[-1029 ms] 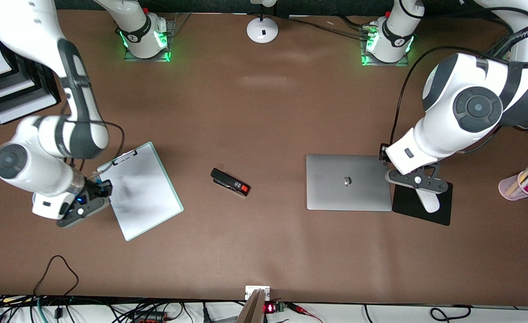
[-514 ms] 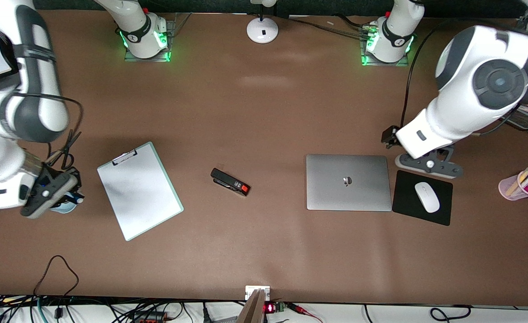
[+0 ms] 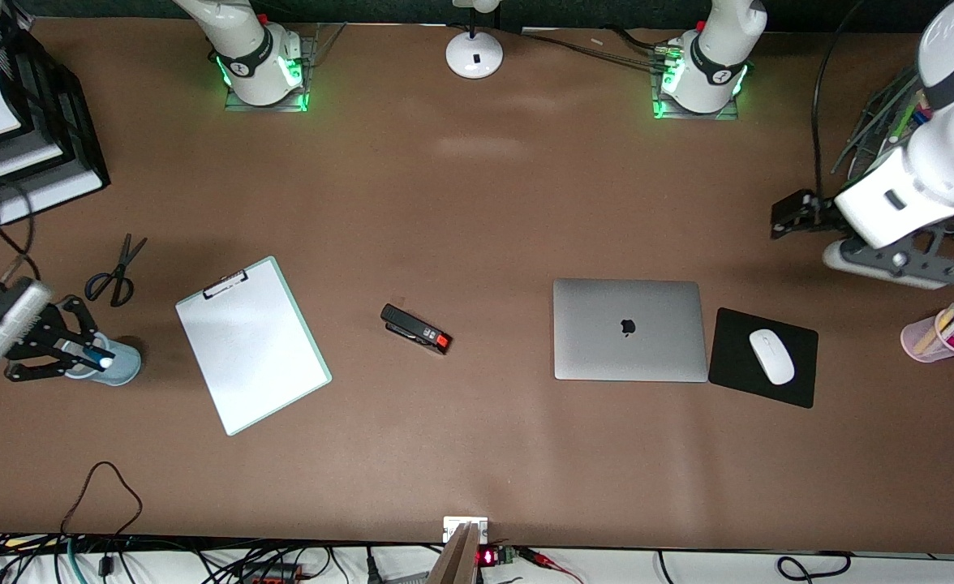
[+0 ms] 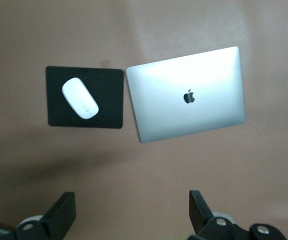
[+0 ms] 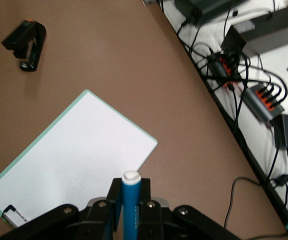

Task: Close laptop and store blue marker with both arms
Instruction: 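Carry the marker over the pen cup while the left gripper withdraws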

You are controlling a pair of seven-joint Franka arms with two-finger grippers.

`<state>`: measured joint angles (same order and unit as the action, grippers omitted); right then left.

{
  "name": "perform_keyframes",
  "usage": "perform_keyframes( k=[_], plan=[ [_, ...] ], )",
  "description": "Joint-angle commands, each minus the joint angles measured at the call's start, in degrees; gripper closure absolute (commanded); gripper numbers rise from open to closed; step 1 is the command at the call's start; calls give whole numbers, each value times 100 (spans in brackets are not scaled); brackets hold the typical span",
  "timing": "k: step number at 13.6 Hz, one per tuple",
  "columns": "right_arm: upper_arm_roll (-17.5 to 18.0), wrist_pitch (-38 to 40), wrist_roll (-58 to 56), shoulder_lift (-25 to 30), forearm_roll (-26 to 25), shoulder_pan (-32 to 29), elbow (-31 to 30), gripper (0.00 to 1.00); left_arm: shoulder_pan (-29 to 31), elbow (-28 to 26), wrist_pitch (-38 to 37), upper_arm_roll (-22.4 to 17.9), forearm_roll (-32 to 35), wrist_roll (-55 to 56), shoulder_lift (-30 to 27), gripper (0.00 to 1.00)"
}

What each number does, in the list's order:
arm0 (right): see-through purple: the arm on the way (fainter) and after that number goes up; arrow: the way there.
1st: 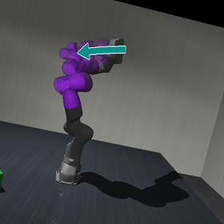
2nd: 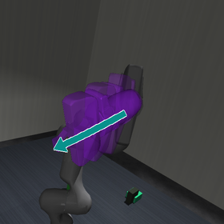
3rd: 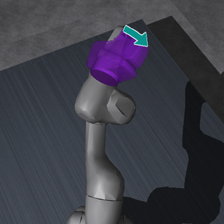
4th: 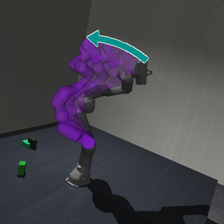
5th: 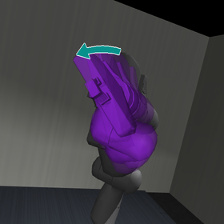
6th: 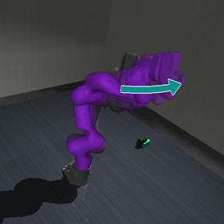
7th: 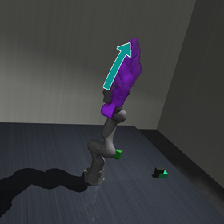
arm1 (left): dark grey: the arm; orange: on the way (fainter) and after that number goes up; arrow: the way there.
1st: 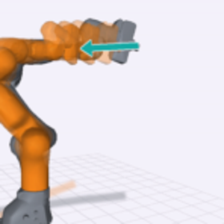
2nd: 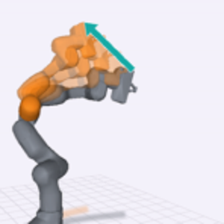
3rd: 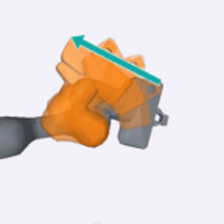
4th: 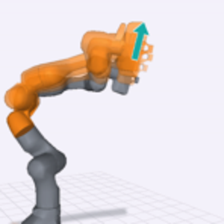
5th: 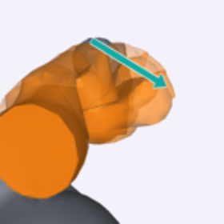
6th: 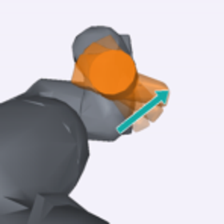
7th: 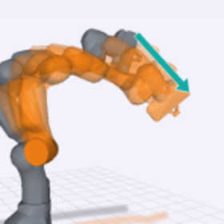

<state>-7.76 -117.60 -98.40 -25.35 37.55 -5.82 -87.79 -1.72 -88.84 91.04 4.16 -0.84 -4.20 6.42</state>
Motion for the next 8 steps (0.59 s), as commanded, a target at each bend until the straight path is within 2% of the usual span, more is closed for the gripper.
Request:
perform_keyframes(
  k=[1,4,8],
  plan=[
    [73,316,-1099,-189,866,-506,139,100,-170,-1098,703,-249,-74,259,-843,0],
    [73,982,-1645,-409,1307,-1051,243,100,-197,-1302,731,-241,355,534,-1073,0],
    [82,1704,-2243,-1058,1422,-1465,954,100,-188,-1163,521,-188,348,455,-1038,0]
  ],
)
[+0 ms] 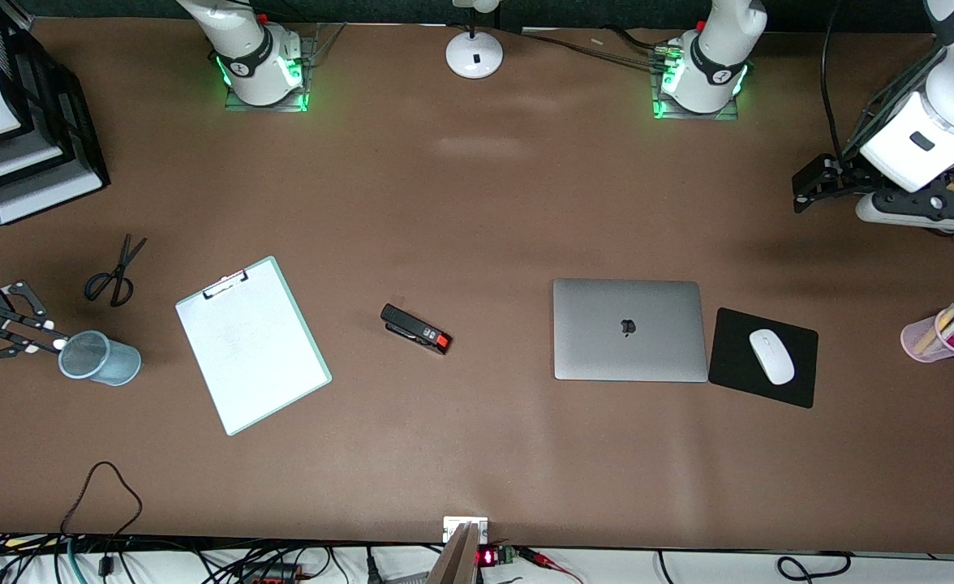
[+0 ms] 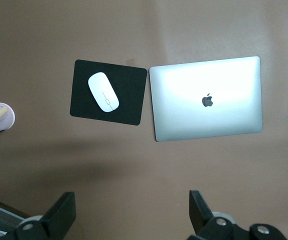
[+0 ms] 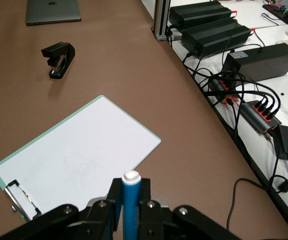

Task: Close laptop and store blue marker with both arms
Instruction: 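Carry the marker over the pen cup while the left gripper withdraws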

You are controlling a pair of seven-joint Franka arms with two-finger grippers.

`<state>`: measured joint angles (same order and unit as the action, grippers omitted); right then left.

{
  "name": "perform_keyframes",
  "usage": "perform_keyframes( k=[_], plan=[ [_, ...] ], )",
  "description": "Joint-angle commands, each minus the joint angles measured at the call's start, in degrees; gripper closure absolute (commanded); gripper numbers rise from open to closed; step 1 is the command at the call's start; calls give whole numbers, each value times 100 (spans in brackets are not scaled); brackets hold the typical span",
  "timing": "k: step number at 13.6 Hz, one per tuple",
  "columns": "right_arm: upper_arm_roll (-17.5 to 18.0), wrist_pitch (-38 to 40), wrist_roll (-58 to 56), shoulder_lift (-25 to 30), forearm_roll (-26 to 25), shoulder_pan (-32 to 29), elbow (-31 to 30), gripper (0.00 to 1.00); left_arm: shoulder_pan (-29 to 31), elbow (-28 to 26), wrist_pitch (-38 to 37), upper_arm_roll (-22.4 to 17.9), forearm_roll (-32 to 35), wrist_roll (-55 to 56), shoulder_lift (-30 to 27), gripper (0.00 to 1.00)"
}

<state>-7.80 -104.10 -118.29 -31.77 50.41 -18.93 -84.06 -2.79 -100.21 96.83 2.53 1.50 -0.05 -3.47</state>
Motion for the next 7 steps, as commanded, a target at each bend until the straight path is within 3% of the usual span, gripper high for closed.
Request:
perform_keyframes(
  k=[1,7],
  plan=[
    [85,477,-473,-522,136,-180,722,100,-82,71,-102,-16,114,40,-14,0],
    [94,1181,-1397,-822,136,-286,777,100,-91,142,-147,195,114,128,-22,0]
  ],
)
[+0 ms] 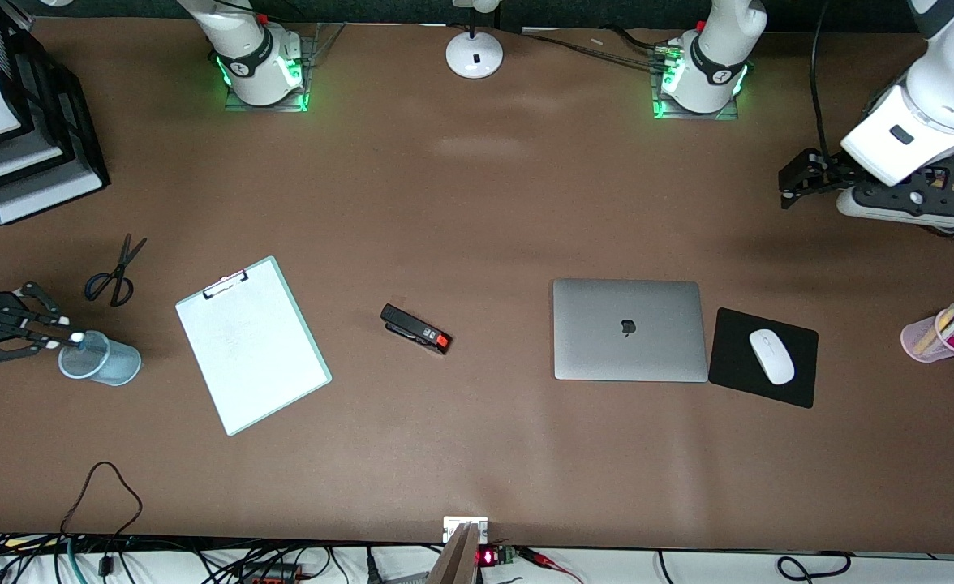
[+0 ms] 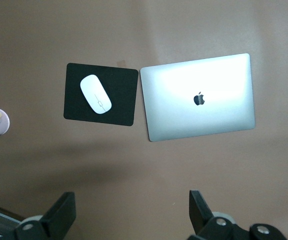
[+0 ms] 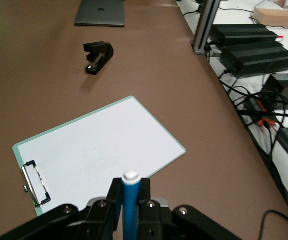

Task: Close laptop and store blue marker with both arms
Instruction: 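Carry the marker over the pen cup while the left gripper withdraws, then lower the blue marker into the light blue pen cup with the right gripper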

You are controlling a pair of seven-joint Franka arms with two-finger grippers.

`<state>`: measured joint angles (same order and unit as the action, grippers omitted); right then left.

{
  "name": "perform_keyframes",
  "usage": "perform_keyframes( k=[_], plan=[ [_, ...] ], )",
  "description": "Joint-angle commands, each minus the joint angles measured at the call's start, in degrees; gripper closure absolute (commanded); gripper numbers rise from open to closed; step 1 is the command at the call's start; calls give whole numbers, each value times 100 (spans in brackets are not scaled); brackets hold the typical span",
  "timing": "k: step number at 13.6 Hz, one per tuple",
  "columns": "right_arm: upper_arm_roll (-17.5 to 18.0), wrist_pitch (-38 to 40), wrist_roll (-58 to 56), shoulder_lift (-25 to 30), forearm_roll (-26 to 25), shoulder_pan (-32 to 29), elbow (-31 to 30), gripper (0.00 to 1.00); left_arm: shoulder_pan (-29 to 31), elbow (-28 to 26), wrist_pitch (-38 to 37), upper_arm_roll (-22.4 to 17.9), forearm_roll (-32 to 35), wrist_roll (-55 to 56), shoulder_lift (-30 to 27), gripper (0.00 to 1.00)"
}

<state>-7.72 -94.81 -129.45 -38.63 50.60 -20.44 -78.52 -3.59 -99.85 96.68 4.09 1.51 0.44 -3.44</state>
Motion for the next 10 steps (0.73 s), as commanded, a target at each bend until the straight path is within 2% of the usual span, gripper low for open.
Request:
perform_keyframes(
  k=[1,6,10],
  plan=[
    [78,252,-327,-145,108,-144,223,100,-10,106,-210,39,112,79,-25,0],
    [86,226,-459,-601,135,-179,776,99,-10,141,-290,39,112,79,-16,0],
    [95,200,-424,-742,135,-284,839,99,-1,141,-290,30,112,53,-16,0]
  ],
)
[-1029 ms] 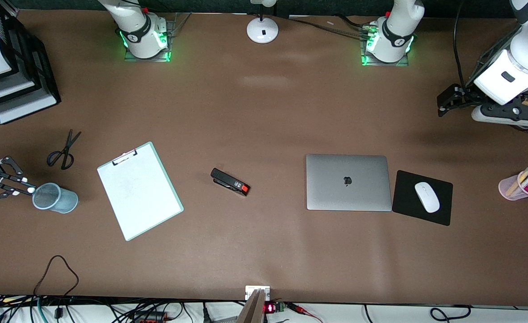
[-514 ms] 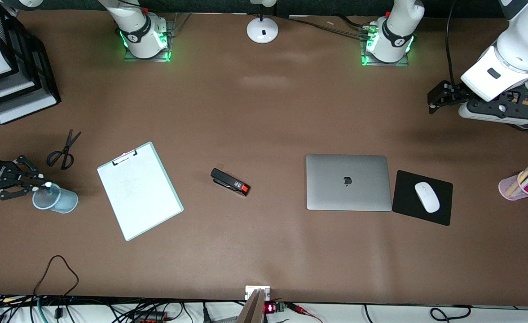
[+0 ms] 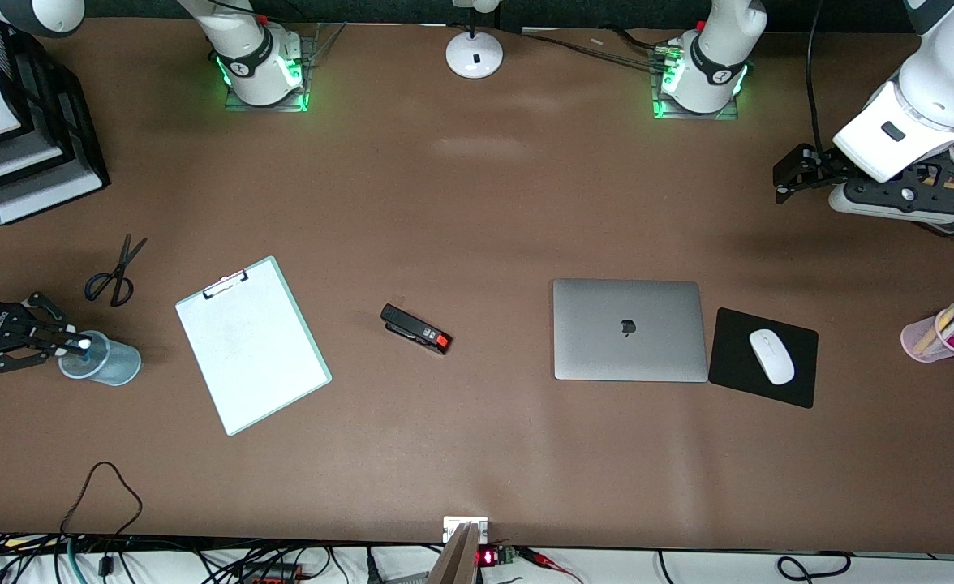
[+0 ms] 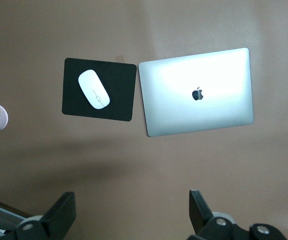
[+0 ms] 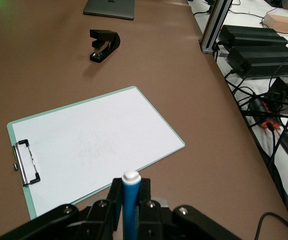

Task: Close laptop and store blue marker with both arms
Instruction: 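Lower the blue marker into the light blue pen cup with the right gripper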

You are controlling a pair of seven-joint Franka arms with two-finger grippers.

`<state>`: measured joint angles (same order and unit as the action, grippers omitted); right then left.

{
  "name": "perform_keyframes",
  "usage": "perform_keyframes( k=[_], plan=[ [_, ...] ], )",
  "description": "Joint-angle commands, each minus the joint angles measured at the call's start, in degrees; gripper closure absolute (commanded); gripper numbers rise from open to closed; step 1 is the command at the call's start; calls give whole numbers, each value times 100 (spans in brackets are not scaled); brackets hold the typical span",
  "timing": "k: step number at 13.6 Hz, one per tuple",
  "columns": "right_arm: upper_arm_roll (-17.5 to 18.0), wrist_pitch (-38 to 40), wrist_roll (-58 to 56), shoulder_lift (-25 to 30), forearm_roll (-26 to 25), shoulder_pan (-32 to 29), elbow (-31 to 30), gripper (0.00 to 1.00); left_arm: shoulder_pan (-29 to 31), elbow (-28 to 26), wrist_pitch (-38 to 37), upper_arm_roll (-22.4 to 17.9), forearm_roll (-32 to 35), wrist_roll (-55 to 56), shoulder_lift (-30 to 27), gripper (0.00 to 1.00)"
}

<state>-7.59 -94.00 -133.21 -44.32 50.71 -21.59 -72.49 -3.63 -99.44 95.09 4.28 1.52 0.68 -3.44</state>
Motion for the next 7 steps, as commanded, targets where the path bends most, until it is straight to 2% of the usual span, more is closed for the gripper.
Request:
perform_keyframes(
  k=[1,7],
  plan=[
    [91,110,-39,-208,123,-196,235,99,2,101,-131,11,112,28,-16,0],
    [91,110,-65,-480,123,-345,235,98,37,101,-157,11,112,19,-16,0]
  ],
)
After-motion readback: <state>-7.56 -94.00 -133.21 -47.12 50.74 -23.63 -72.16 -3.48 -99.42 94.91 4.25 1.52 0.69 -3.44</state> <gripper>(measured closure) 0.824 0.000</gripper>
